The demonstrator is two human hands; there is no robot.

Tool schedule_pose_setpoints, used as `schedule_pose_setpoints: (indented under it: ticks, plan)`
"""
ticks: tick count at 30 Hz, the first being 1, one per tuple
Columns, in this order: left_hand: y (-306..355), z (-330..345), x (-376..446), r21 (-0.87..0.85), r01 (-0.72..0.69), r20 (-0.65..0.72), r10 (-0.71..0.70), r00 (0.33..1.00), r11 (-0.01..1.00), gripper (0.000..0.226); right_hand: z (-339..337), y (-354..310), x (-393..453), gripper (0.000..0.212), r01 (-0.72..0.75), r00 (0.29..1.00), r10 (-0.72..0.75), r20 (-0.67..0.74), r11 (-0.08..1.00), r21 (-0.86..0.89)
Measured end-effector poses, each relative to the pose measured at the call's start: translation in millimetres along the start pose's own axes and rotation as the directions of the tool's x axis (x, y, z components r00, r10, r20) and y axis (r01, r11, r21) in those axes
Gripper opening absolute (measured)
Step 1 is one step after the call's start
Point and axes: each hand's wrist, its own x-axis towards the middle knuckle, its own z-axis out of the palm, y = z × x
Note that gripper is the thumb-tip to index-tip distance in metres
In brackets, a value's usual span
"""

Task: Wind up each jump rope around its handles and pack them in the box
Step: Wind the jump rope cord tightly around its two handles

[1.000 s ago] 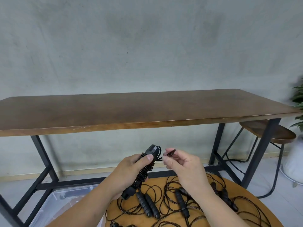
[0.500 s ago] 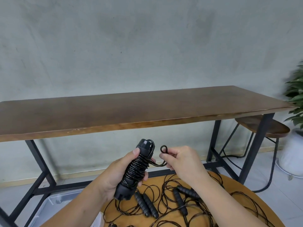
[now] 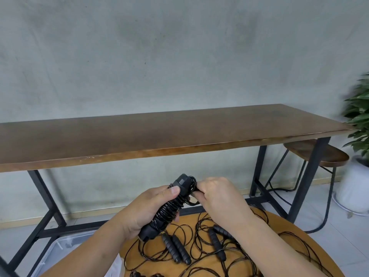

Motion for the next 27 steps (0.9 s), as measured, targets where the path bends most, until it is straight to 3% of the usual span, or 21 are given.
schedule_pose_setpoints:
  ticks: [4, 6, 8, 12, 18, 23, 27]
  plan:
    - [4, 0, 0, 0.025, -0.042, -0.057, 0.044, 0.997, 0.999, 0.068, 3, -8, -6, 0.017, -0.074, 0.991, 0.087, -0.101, 0.990, 0.121]
    - [5, 0, -1, -0.030, -0.043, -0.089, 0.041, 0.995, 0.999, 0.070, 4, -13, -10, 0.029, -0.123, 0.979, 0.159, -0.127, 0.959, 0.257]
    - [4, -1, -1, -0.076, -0.041, -0.102, 0.033, 0.994, 0.996, 0.069, 6, -16, -13, 0.046, -0.161, 0.972, 0.210, -0.109, 0.925, 0.345]
    - [1, -2, -3, -0.080, -0.044, -0.120, 0.034, 0.992, 0.996, 0.070, 6, -18, -13, 0.041, -0.189, 0.973, 0.227, -0.042, 0.889, 0.417]
    - [6, -1, -4, -0.020, -0.061, -0.147, 0.058, 0.987, 0.998, 0.040, 10, -17, -7, 0.009, -0.260, 0.937, 0.349, 0.012, 0.674, 0.691]
    - [3, 0, -4, 0.033, -0.065, -0.155, 0.069, 0.985, 0.997, 0.033, 13, -14, -3, 0.016, -0.317, 0.916, 0.390, 0.094, 0.561, 0.765]
    - [-4, 0, -4, 0.056, -0.061, -0.159, 0.070, 0.985, 0.997, 0.044, 12, -14, -1, 0.022, -0.382, 0.893, 0.401, 0.205, 0.431, 0.817]
